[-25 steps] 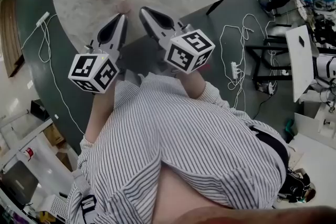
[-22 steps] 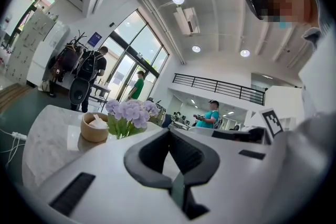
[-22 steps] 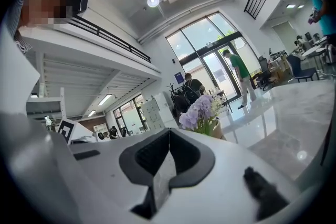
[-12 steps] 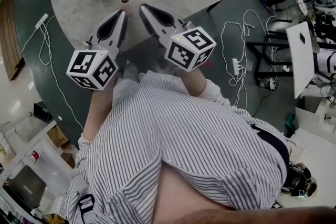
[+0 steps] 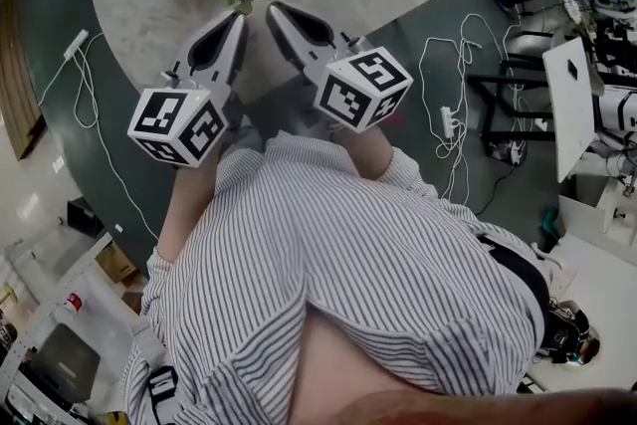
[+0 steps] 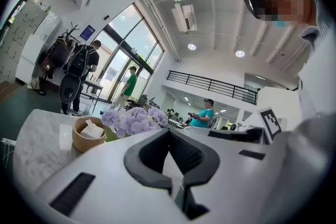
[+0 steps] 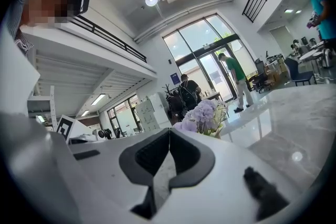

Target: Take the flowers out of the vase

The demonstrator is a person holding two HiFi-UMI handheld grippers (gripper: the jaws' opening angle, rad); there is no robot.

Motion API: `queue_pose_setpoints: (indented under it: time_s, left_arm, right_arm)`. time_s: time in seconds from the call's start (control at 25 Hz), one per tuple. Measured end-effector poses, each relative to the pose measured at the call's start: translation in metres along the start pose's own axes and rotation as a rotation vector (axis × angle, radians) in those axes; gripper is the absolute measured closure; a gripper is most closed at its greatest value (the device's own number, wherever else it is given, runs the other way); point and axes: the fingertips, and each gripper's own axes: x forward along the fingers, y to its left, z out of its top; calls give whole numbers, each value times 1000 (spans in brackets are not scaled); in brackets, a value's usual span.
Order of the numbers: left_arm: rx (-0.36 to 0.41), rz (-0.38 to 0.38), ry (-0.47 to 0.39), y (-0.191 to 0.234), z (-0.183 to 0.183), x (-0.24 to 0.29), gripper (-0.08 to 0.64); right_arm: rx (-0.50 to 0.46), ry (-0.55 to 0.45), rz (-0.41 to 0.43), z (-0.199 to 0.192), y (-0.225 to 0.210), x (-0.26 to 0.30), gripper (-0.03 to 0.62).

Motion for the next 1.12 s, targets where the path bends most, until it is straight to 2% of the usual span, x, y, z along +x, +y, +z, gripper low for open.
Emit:
queue_pose_setpoints:
  time_s: [0.76,1.12]
  left_arm:
    - [-7,-101,30,40,13,16,551]
    - [-9,-90,15,42,18,20,551]
  right_arm:
    - [-15,-75,-96,13,-10,38,577]
    - [-9,-142,-51,30,-8,38,577]
